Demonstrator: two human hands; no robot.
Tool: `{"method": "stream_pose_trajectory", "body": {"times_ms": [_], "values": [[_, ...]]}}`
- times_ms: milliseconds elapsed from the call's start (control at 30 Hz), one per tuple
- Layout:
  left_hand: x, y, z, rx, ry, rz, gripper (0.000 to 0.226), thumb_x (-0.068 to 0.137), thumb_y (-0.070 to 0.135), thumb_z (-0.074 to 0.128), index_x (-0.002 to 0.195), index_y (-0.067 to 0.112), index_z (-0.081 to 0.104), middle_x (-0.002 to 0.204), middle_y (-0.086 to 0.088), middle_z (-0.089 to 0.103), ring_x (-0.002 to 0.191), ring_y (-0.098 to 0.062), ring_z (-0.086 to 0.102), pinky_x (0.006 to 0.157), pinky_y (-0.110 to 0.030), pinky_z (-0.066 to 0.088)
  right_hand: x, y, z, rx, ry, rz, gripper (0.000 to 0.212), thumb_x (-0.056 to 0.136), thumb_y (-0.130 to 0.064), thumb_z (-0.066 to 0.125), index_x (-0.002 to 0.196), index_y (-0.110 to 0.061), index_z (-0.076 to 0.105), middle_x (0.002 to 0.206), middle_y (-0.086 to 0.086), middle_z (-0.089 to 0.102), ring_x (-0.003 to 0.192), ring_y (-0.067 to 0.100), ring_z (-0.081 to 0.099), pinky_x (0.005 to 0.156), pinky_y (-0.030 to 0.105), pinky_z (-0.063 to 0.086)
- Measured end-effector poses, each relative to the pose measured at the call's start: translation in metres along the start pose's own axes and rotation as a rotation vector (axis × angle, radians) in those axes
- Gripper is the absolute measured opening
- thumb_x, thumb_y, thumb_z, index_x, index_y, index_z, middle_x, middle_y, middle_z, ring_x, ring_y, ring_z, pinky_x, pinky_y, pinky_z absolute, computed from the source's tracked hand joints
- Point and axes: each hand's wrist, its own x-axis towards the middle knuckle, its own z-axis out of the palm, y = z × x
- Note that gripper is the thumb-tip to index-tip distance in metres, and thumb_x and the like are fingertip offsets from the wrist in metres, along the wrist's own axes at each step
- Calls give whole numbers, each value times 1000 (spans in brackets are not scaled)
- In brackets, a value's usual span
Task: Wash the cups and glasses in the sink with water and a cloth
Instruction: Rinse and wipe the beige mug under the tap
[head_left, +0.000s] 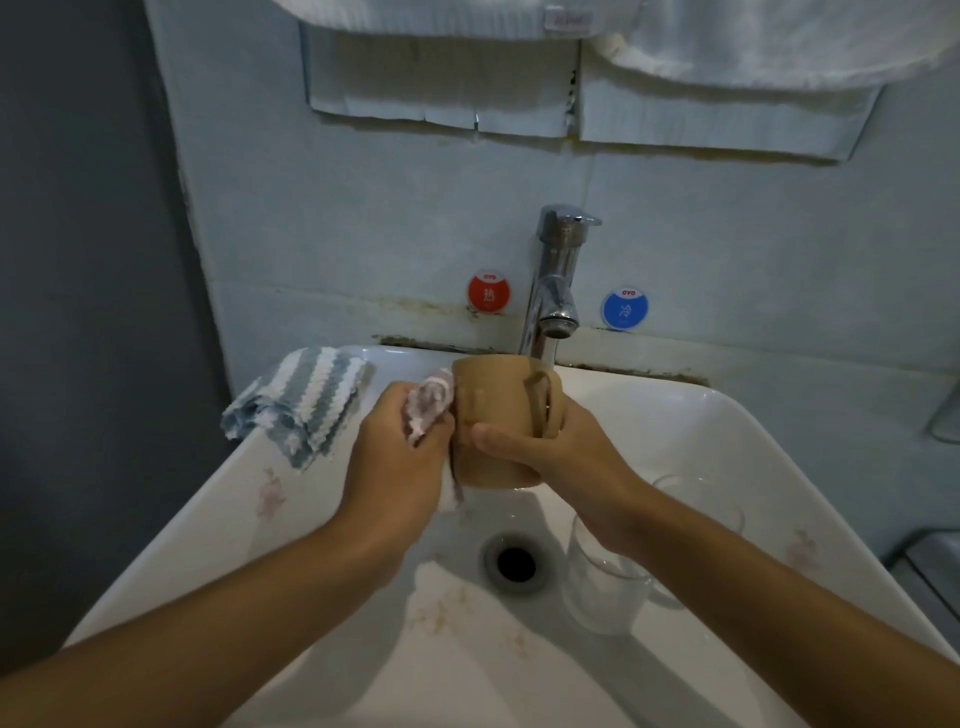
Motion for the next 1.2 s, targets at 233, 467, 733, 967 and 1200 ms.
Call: {"method": "stream_pose_trajectory", "body": {"times_ms": [233,467,733,967,1200], "values": [[4,-10,2,-412,-213,-584,42,103,28,32,117,5,65,104,-23,72,99,-38,68,93,-52,54,-6,-5,10,-66,5,-125,84,68,-41,88,137,-31,41,123,-8,61,107,9,65,86,37,60],[2,-1,1,-576,-273,-830,44,100,25,34,120,-2,62,108,-24,71,101,-38,67,85,-47,54,-9,-10,16,-150,14,-201,77,71,-37,87,133,-37,40,119,-16,60,103,2,64,80,27,59],[2,-2,0,-242,28,-548,34,100,33,45,84,7,60,65,-17,66,60,-29,62,63,-34,50,-14,-9,20,-401,122,-213,90,72,-52,81,140,-36,24,127,-10,51,107,9,58,87,37,58],[3,3,2,-282,148,-224,15,99,27,55,105,15,61,110,-11,68,101,-26,66,92,-45,54,-10,-15,17,-334,-58,15,111,62,-45,86,149,-30,19,139,-4,43,120,15,51,98,35,51],[6,7,5,-264,162,8,17,92,33,59,83,19,60,74,1,65,76,-14,65,63,-18,51,-16,-25,14,-215,-81,-45,86,67,-22,89,127,-42,31,113,-20,53,98,2,60,66,15,54]]}}
